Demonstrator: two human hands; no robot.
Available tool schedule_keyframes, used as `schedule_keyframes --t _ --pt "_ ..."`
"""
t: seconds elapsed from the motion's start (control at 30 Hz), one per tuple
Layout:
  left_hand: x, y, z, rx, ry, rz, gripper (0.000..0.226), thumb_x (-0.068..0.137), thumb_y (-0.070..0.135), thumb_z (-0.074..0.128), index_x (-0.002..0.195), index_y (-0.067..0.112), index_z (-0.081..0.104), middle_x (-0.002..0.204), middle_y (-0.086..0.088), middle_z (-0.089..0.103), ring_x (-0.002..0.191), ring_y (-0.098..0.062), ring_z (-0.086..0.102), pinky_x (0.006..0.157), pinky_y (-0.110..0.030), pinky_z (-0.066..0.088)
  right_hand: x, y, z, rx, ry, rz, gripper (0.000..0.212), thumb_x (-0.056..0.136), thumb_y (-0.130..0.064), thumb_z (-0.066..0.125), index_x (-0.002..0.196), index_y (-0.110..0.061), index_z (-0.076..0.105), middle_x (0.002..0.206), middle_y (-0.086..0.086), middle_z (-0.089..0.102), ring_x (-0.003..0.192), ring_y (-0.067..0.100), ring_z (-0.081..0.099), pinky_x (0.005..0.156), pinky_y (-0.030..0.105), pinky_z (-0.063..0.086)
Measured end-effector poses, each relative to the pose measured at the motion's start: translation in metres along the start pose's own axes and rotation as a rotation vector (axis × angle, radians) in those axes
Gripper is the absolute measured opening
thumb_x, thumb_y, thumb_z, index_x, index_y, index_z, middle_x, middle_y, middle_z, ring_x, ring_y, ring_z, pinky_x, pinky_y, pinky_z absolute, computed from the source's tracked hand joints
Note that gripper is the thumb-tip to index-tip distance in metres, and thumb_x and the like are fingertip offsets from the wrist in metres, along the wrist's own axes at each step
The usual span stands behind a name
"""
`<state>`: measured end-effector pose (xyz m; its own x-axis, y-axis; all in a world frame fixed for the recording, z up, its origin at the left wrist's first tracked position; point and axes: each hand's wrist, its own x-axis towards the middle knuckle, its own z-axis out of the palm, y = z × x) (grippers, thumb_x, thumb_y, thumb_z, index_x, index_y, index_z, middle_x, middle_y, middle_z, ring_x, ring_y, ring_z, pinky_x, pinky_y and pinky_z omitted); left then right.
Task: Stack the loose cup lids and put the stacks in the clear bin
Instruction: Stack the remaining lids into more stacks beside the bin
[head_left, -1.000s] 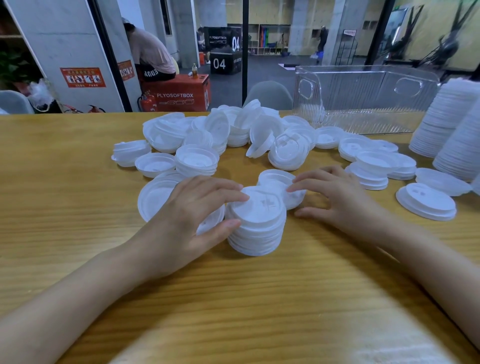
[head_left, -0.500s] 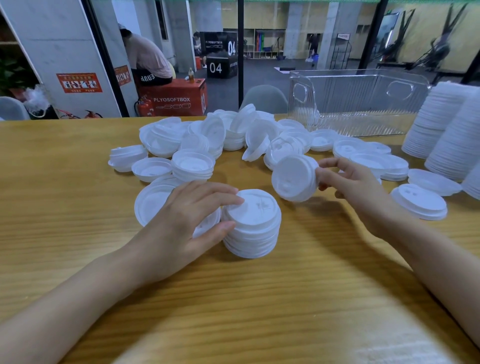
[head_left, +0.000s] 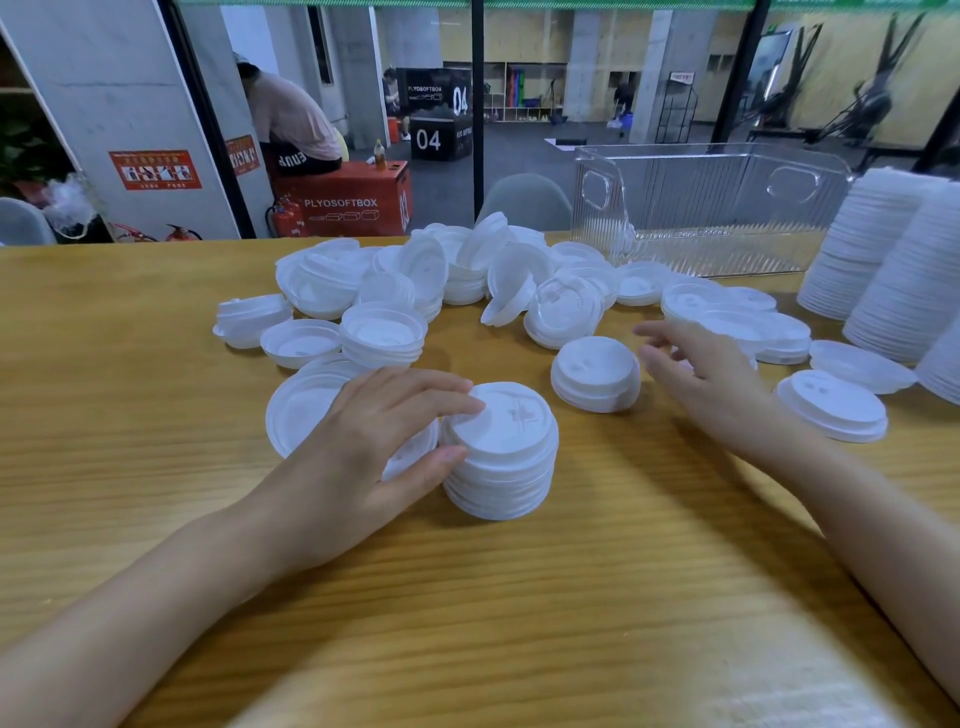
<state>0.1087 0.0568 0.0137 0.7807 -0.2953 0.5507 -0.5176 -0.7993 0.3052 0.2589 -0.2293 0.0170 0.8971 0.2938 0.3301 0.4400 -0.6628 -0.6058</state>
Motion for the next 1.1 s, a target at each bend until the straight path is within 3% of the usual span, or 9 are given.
schedule_keyframes --t 0.07,0.17,0.47,0.63,0.77,0.97,1.1 --pt "0.000 0.000 0.000 0.000 0.000 0.000 0.034 0.096 0.043 0.049 0.126 0.029 0.060 0.132 0.018 0.054 0.127 -0.008 0.049 0.106 -0.035 0.035 -0.004 -0.004 0.005 -0.029 -0.087 -0.041 0.042 0.096 -0.041 0.054 0.137 -0.030 0.051 0.130 -0.010 0.052 0.125 0.017 0.038 0.102 0.030 0.029" --pt "0.000 0.000 0.000 0.001 0.002 0.001 0.034 0.096 0.043 0.049 0.126 0.029 0.060 0.132 0.018 0.054 0.127 -0.008 0.049 0.106 -0.035 0.035 -0.007 -0.004 0.012 -0.104 -0.139 -0.068 0.054 0.089 -0.050 0.059 0.140 -0.037 0.047 0.140 -0.014 0.047 0.130 0.016 0.033 0.110 0.038 0.029" --pt "0.001 0.000 0.000 0.009 0.007 0.012 0.035 0.096 0.042 0.049 0.125 0.026 0.061 0.131 0.016 0.055 0.126 -0.007 0.049 0.104 -0.036 0.037 -0.005 -0.002 0.012 -0.133 -0.050 -0.078 0.044 0.083 -0.051 0.066 0.125 -0.038 0.060 0.130 -0.013 0.058 0.122 0.016 0.043 0.095 0.032 0.035" --pt "0.000 0.001 -0.001 -0.011 0.026 -0.013 0.038 0.095 0.043 0.050 0.129 0.028 0.057 0.134 0.017 0.053 0.128 -0.007 0.047 0.106 -0.036 0.038 -0.010 -0.013 0.006 0.082 0.077 -0.036 0.039 0.080 -0.060 0.066 0.114 -0.040 0.065 0.113 -0.023 0.061 0.110 0.009 0.054 0.084 0.028 0.036" --pt "0.001 0.001 -0.002 -0.042 0.061 -0.073 0.045 0.093 0.048 0.049 0.136 0.039 0.043 0.133 0.023 0.050 0.130 -0.002 0.043 0.108 -0.027 0.035 -0.027 -0.038 0.002 0.328 -0.002 -0.155 0.043 0.075 -0.061 0.062 0.114 -0.042 0.067 0.116 -0.022 0.066 0.113 0.003 0.055 0.093 0.026 0.041" --pt "0.003 0.001 -0.006 -0.052 0.152 -0.144 0.048 0.091 0.050 0.047 0.137 0.040 0.038 0.129 0.016 0.054 0.124 0.004 0.043 0.103 -0.011 0.029 -0.044 -0.061 0.018 0.279 -0.164 -0.373 0.041 0.078 -0.057 0.062 0.115 -0.041 0.065 0.122 -0.029 0.061 0.125 0.008 0.048 0.100 0.016 0.036" --pt "0.003 0.001 -0.005 -0.044 0.138 -0.120 0.045 0.093 0.046 0.047 0.137 0.038 0.040 0.131 0.017 0.052 0.127 -0.001 0.043 0.106 -0.018 0.031 -0.044 -0.060 0.024 0.295 -0.203 -0.424 0.038 0.080 -0.053 0.065 0.115 -0.039 0.066 0.122 -0.028 0.062 0.127 0.010 0.048 0.104 0.020 0.036"
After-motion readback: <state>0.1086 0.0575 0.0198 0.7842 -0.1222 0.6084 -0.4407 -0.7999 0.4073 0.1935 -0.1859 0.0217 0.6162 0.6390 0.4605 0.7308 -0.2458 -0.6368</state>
